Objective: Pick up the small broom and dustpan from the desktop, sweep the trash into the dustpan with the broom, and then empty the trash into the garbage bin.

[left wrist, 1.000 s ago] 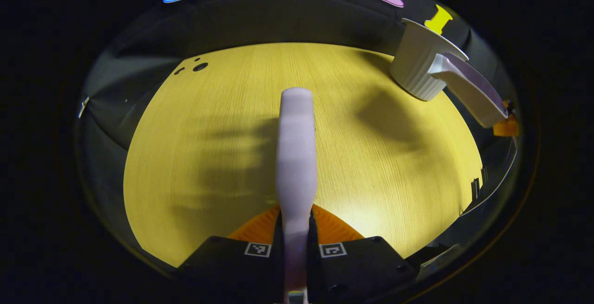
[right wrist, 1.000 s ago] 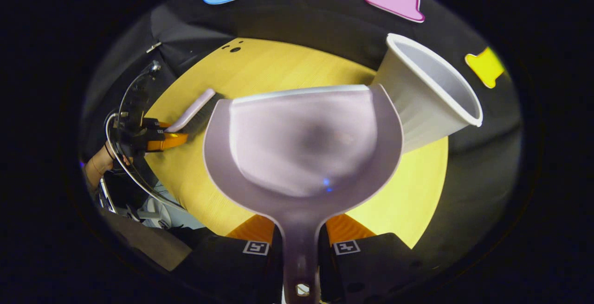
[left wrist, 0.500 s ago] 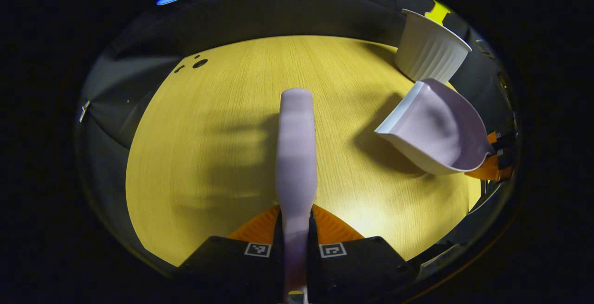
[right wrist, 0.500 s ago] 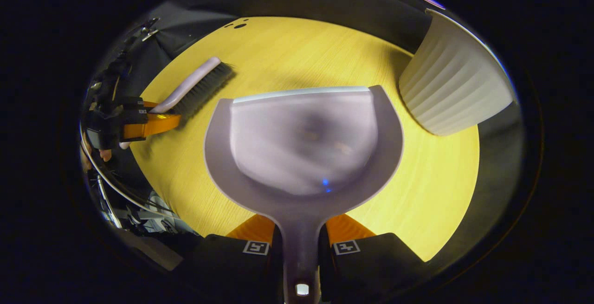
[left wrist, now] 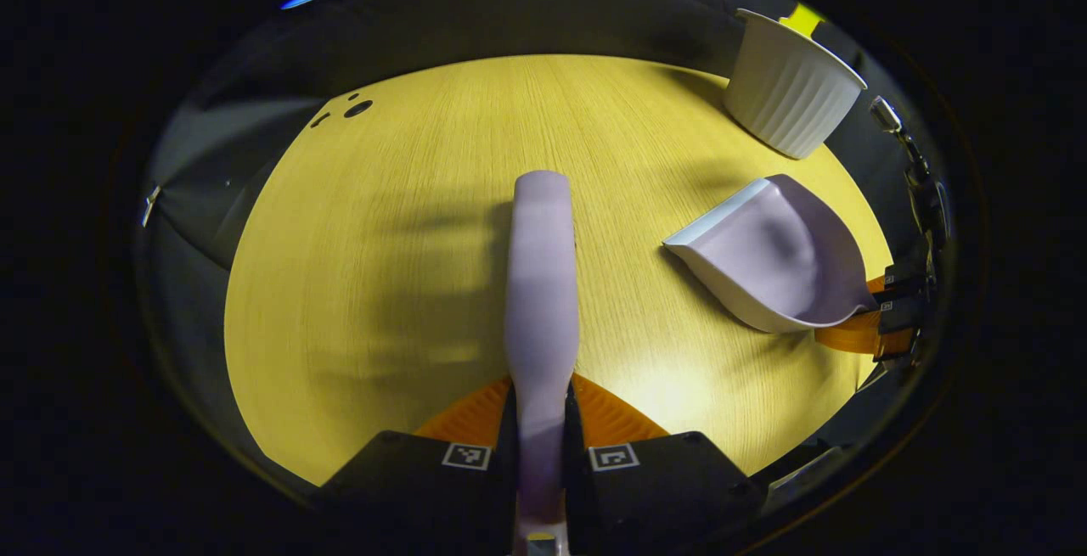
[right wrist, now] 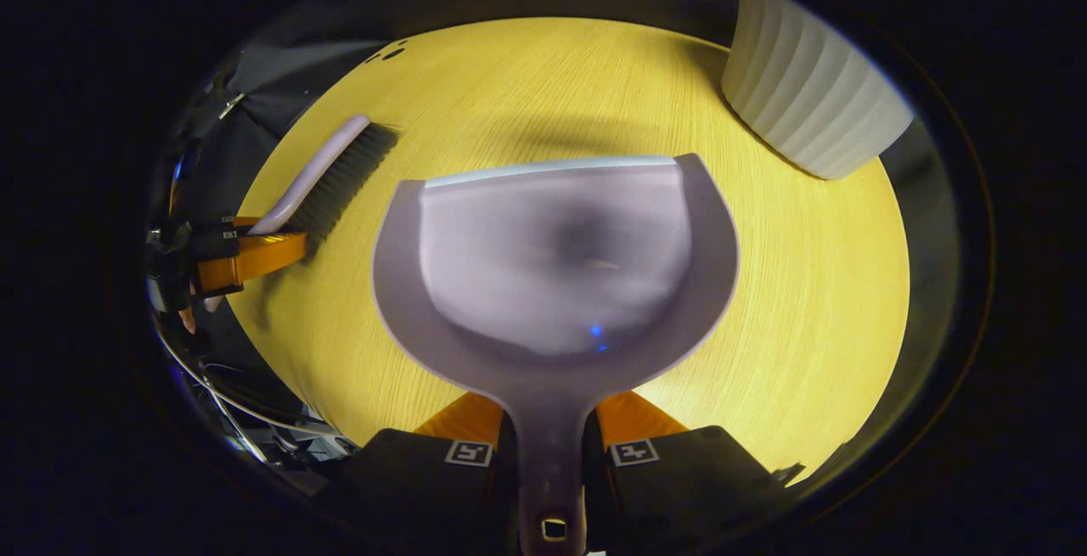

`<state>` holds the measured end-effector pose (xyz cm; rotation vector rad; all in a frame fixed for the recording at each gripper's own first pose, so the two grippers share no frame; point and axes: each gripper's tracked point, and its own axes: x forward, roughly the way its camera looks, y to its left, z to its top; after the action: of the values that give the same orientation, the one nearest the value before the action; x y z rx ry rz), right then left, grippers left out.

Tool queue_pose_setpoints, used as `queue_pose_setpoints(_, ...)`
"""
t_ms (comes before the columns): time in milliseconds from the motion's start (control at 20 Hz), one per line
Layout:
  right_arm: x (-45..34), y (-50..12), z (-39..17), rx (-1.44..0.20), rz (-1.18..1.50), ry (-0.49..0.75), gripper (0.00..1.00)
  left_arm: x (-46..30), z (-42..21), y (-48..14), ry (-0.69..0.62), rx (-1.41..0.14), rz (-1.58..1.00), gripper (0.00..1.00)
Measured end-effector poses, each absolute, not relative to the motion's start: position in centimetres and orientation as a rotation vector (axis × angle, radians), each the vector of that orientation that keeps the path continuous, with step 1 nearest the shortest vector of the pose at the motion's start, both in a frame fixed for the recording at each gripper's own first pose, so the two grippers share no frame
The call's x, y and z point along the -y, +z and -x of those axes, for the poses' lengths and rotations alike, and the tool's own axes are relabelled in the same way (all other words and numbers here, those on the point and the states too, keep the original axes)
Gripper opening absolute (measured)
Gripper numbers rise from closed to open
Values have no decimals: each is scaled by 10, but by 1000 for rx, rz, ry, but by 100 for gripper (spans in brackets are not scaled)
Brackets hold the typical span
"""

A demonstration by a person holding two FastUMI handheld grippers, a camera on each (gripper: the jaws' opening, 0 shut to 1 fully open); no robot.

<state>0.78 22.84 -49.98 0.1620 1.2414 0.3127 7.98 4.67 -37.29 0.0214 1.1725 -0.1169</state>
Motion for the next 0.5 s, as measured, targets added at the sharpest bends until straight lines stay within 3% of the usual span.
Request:
queue_pose_setpoints(150, -227, -500, -7, -1245, -153, 314, 36, -50, -84, -371, -112, -1172, -41, 33)
queue_pose_setpoints(250, -227, -500, -8, -1249, -145, 307, 37, -53, -85, -368, -107, -1173, -56, 30)
queue_pose_setpoints(300, -227, -500, -7, -1253, -137, 309, 37, -54, -86, -368, -107, -1171, -57, 39)
queue_pose_setpoints(350, -228, -499, -5, -1257, -135, 316, 38, -56, -87, -366, -106, -1170, -59, 39)
queue_pose_setpoints(400, -228, -494, -5, -1253, -139, 321, 47, -56, -86, -366, -107, -1170, -60, 46)
queue_pose_setpoints(500, -224, -483, -4, -1241, -152, 321, 41, -56, -82, -359, -109, -1157, -75, 51)
